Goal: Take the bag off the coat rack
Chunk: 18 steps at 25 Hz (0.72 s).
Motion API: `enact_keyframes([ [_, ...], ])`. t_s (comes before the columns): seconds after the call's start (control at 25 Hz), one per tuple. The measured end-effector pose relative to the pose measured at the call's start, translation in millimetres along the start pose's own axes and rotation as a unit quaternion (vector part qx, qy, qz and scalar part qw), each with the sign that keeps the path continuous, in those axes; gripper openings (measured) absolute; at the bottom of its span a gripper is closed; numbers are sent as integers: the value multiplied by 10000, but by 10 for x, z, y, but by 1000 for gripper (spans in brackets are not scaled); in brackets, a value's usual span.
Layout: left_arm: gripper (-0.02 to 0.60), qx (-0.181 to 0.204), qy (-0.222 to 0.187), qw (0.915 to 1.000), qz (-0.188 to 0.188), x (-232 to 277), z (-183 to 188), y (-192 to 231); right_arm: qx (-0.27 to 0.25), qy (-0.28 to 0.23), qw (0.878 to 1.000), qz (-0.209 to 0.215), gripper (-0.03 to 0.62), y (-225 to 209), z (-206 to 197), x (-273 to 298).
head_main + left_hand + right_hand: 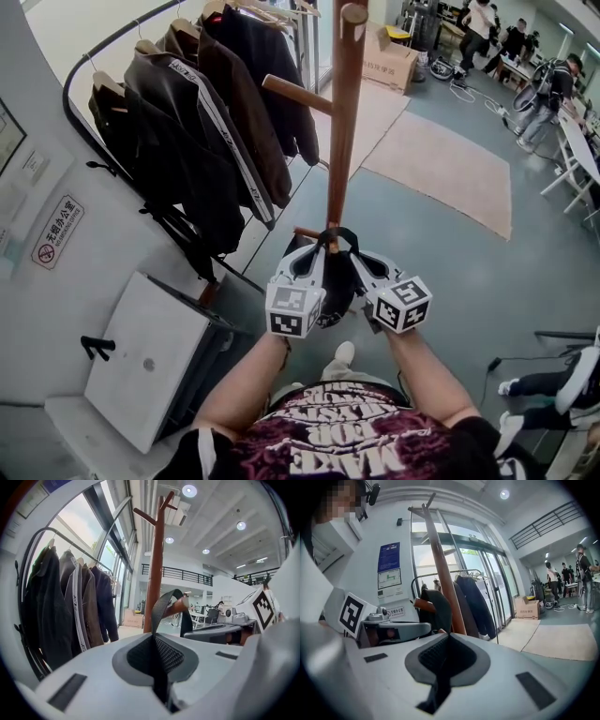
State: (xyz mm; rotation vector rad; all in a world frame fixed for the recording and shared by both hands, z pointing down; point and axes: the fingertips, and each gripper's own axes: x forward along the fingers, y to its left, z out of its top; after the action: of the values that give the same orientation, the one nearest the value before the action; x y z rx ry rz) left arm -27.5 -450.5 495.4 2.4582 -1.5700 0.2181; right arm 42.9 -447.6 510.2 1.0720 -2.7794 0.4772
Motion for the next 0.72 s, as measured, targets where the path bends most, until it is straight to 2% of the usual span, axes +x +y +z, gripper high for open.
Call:
enact_keyframes([
  [0.36, 9, 310, -282, 9990, -168, -428, 448, -209, -145, -410, 9990, 60, 8, 352, 386, -341],
  [0.72, 9, 418, -495, 9973, -349, -986, 772, -381, -530, -675, 9963, 105, 8, 860, 681, -692],
])
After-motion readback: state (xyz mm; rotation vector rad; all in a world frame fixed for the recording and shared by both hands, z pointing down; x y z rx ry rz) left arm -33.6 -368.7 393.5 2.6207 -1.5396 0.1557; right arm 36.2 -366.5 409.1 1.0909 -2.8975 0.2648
